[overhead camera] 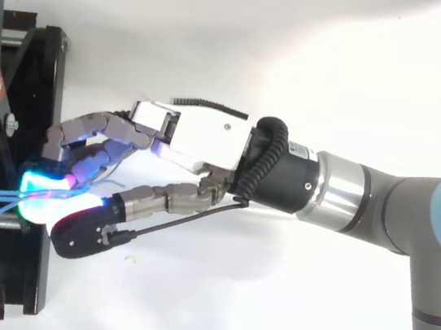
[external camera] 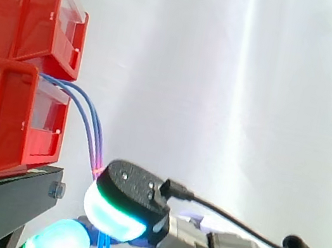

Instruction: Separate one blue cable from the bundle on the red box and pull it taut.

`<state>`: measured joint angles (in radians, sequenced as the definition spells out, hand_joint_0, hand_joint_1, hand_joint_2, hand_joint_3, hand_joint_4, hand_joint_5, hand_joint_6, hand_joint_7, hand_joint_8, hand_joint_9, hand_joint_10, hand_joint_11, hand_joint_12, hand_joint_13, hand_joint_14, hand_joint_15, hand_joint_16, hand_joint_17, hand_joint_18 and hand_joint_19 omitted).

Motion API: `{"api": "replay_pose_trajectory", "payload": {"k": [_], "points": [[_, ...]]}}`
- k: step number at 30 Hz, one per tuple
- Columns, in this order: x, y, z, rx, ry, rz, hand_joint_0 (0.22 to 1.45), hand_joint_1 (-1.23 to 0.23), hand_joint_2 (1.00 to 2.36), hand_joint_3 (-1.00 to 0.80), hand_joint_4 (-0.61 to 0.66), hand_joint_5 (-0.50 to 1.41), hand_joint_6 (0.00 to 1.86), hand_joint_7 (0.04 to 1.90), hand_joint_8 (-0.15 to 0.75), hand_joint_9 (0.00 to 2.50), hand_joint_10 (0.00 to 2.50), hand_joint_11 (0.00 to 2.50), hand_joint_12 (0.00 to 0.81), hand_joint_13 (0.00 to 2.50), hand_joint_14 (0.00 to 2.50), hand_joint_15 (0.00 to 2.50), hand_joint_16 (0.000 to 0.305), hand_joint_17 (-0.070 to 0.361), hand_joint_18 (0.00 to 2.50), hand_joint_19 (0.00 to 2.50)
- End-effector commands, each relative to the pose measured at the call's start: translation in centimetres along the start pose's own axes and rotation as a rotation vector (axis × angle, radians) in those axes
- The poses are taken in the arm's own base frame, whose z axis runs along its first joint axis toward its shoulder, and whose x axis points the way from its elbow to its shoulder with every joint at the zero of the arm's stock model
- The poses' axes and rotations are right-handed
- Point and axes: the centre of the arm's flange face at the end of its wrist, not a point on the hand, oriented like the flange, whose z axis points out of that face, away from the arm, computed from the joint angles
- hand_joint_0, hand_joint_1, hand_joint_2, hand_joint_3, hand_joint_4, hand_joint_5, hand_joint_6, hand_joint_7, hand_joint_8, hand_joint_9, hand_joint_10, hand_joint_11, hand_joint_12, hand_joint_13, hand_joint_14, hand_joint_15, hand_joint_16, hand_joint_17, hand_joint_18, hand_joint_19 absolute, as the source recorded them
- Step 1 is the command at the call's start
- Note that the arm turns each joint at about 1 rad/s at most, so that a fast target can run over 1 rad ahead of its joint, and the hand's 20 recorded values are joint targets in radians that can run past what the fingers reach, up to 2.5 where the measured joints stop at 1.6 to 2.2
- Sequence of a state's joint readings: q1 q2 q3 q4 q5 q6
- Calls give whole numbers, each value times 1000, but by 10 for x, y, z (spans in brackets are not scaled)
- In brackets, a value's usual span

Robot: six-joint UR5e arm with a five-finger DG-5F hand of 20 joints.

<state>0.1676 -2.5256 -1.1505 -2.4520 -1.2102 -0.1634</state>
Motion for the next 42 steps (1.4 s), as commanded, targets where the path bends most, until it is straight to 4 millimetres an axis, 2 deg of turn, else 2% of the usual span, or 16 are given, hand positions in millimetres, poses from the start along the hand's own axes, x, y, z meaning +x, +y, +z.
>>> {"api": "replay_pose_trajectory", "payload": {"k": [1, 9, 12, 15, 19, 20, 21, 28, 32, 35, 37, 38, 39, 42], "points": [[-6, 21, 3, -12, -7, -24, 508, -536, 1000, -500, 179, -111, 668, 1075, 331, 870, 9, 497, 350, 706, 8, 307, 47, 106, 736, 451], [-10, 44, 1, 14, 7, -70, 513, -548, 1000, -500, 175, -110, 661, 1090, 329, 870, 9, 501, 349, 710, 8, 309, 47, 105, 736, 450], [-10, 49, 1, 20, 18, -77, 558, -591, 1001, -490, 163, -109, 674, 1107, 319, 864, 12, 506, 337, 709, 9, 315, 44, 99, 719, 467], [-12, 49, 0, 29, 29, -86, 583, -626, 1006, -420, 150, -112, 702, 1088, 316, 865, 10, 497, 332, 713, 9, 312, 43, 96, 730, 459], [-13, 60, 1, 20, 29, -91, 597, -665, 1011, -315, 121, -128, 756, 1053, 316, 864, 13, 506, 330, 723, 9, 317, 42, 95, 734, 466], [-13, 58, 1, 22, 29, -88, 596, -668, 1013, -303, 119, -129, 759, 1062, 316, 863, 13, 505, 330, 723, 9, 320, 42, 95, 736, 458], [-14, 64, 1, 16, 28, -96, 595, -673, 1013, -278, 105, -136, 779, 1051, 315, 862, 12, 504, 329, 724, 9, 319, 42, 95, 740, 467], [-16, 79, 0, 20, 31, -108, 599, -748, 1011, -194, 139, -156, 845, 953, 336, 860, 10, 508, 356, 753, 8, 317, 47, 106, 802, 426], [-21, 93, -2, 33, 38, -116, 604, -786, 1013, -206, 140, -161, 854, 919, 327, 846, 12, 513, 348, 746, 9, 324, 46, 103, 794, 438], [-23, 100, -7, 71, 61, -127, 604, -816, 1010, -313, 148, -162, 846, 946, 313, 834, 10, 524, 330, 729, 10, 330, 42, 95, 766, 458], [-25, 103, -13, 107, 76, -139, 583, -797, 1001, -481, 154, -156, 838, 944, 314, 840, 10, 523, 330, 738, 10, 332, 42, 95, 766, 463], [-30, 109, -24, 142, 84, -153, 570, -787, 1000, -500, 157, -154, 836, 937, 315, 844, 10, 519, 334, 742, 10, 332, 43, 96, 769, 463], [-30, 109, -24, 142, 84, -153, 547, -760, 1000, -500, 159, -151, 831, 937, 318, 849, 12, 509, 339, 746, 9, 330, 43, 97, 779, 465], [-35, 116, -41, 159, 87, -160, 522, -708, 1000, -500, 173, -145, 817, 941, 323, 859, 10, 516, 343, 752, 9, 331, 45, 101, 790, 468]]}}
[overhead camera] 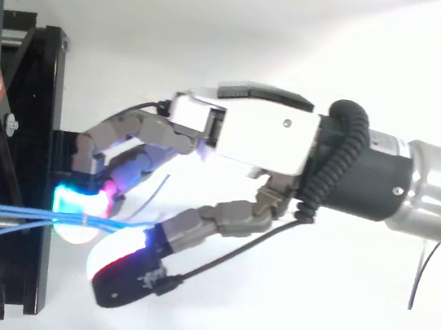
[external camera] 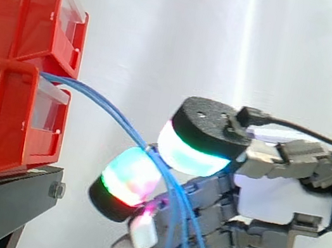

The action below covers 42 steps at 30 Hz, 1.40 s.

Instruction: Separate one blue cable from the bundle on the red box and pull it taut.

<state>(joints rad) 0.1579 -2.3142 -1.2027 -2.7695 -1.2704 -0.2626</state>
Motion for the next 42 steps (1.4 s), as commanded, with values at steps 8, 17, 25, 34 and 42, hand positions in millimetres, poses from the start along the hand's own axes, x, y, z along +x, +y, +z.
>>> {"api": "replay_pose_trajectory", "payload": {"k": [8, 17, 25, 34, 42], "points": [[-11, 4, -22, 24, -5, -5, 586, -662, 1007, -405, 144, -133, 798, 1034, 322, 876, 10, 507, 335, 753, 10, 334, 42, 94, 779, 485], [-10, 17, -21, 4, -9, -6, 601, -733, 1008, -361, 146, -149, 832, 972, 317, 868, 10, 518, 332, 767, 10, 343, 41, 93, 792, 481], [-3, 30, -11, -48, -126, -8, 560, -717, 1002, -481, 167, -141, 806, 953, 321, 872, 10, 519, 335, 774, 10, 348, 43, 96, 812, 483], [30, -6, 6, -115, -123, 119, 554, -717, 1000, -491, 176, -132, 758, 1002, 327, 874, 10, 518, 341, 778, 10, 348, 43, 97, 816, 489], [37, -10, 1, -70, -122, 143, 592, -724, 1010, -342, 126, -132, 792, 1037, 320, 885, 13, 529, 334, 781, 11, 345, 41, 93, 814, 496]]}}
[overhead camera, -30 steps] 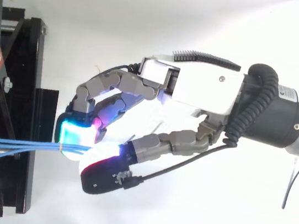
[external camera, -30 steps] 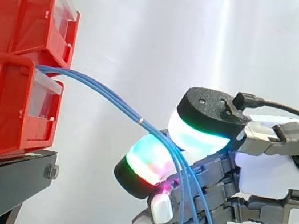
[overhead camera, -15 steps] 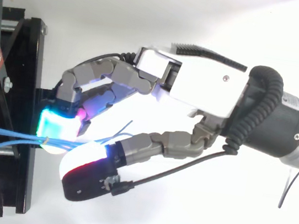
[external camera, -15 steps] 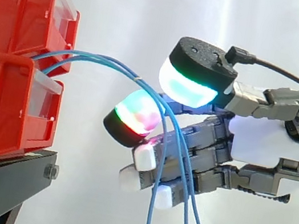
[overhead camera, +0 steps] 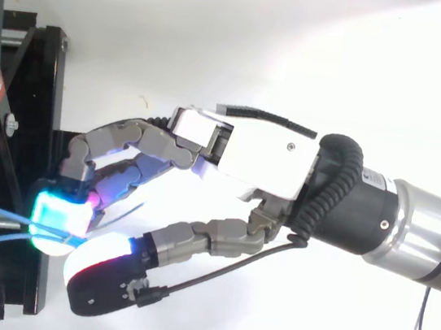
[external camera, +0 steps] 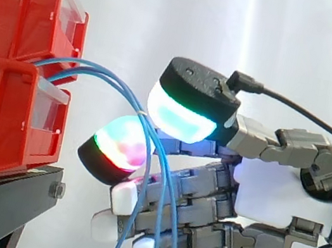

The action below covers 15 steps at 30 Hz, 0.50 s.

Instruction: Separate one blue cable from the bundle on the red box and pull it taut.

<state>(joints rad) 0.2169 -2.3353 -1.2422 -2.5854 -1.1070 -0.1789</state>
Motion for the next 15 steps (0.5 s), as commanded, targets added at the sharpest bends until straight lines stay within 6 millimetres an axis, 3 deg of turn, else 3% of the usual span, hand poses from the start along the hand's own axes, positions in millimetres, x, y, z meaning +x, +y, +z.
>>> {"api": "replay_pose_trajectory", "payload": {"k": [1, 9, 12, 15], "points": [[3, -4, -5, 34, 9, 10, 592, -721, 1011, -308, 110, -137, 804, 1039, 320, 885, 13, 528, 334, 782, 10, 343, 41, 93, 816, 487], [3, -4, -6, 49, 15, 36, 603, -784, 1012, -194, 95, -148, 857, 968, 342, 886, 9, 523, 359, 807, 11, 333, 45, 102, 869, 447], [-2, 3, -7, 53, 21, 70, 614, -809, 1013, -200, 81, -162, 871, 918, 334, 868, 12, 535, 349, 797, 10, 343, 44, 98, 857, 454], [-8, 22, -12, 81, 36, 83, 653, -921, 1016, -235, 45, -184, 887, 924, 313, 823, 11, 550, 332, 782, 10, 344, 40, 91, 841, 452]]}}
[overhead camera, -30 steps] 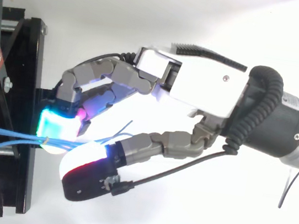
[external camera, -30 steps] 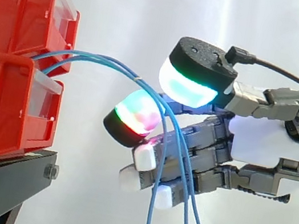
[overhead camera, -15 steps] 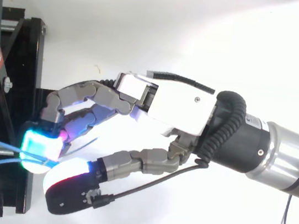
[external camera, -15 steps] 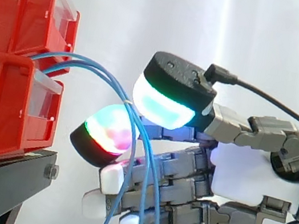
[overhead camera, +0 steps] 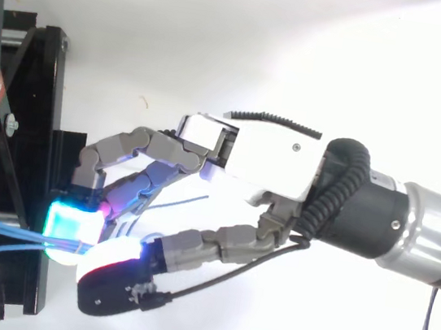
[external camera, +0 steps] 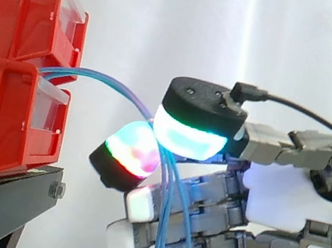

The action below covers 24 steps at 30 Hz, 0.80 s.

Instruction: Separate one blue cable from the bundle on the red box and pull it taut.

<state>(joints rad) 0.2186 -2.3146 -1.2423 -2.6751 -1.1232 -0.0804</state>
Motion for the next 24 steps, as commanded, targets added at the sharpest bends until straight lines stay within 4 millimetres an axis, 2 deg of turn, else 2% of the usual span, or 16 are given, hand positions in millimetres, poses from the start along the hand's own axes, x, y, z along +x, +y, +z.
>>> {"api": "replay_pose_trajectory", "payload": {"k": [1, 3, 6, 13, 19, 24], "points": [[-5, 17, -7, 32, 10, 11, 670, -943, 1015, -256, 70, -188, 887, 900, 307, 817, 11, 557, 332, 781, 12, 342, 40, 91, 843, 443], [-8, 33, -16, 78, 20, -11, 690, -947, 1012, -316, 85, -192, 886, 894, 306, 815, 11, 564, 329, 783, 12, 352, 40, 91, 848, 442], [-10, 37, -25, 132, 26, -35, 701, -947, 1000, -500, 122, -190, 887, 896, 306, 825, 11, 576, 332, 798, 11, 352, 40, 90, 861, 448], [-13, 41, -31, 170, 29, -38, 558, -820, 1000, -500, 147, -157, 861, 964, 331, 895, 11, 581, 344, 835, 11, 374, 41, 92, 895, 507], [-13, 42, -31, 168, 27, -37, 530, -704, 1000, -500, 165, -142, 843, 988, 345, 942, 11, 574, 355, 853, 12, 378, 43, 97, 933, 521], [-13, 44, -31, 166, 26, -36, 529, -674, 1000, -500, 163, -135, 833, 1004, 349, 947, 13, 570, 359, 865, 11, 384, 43, 97, 934, 529]]}}
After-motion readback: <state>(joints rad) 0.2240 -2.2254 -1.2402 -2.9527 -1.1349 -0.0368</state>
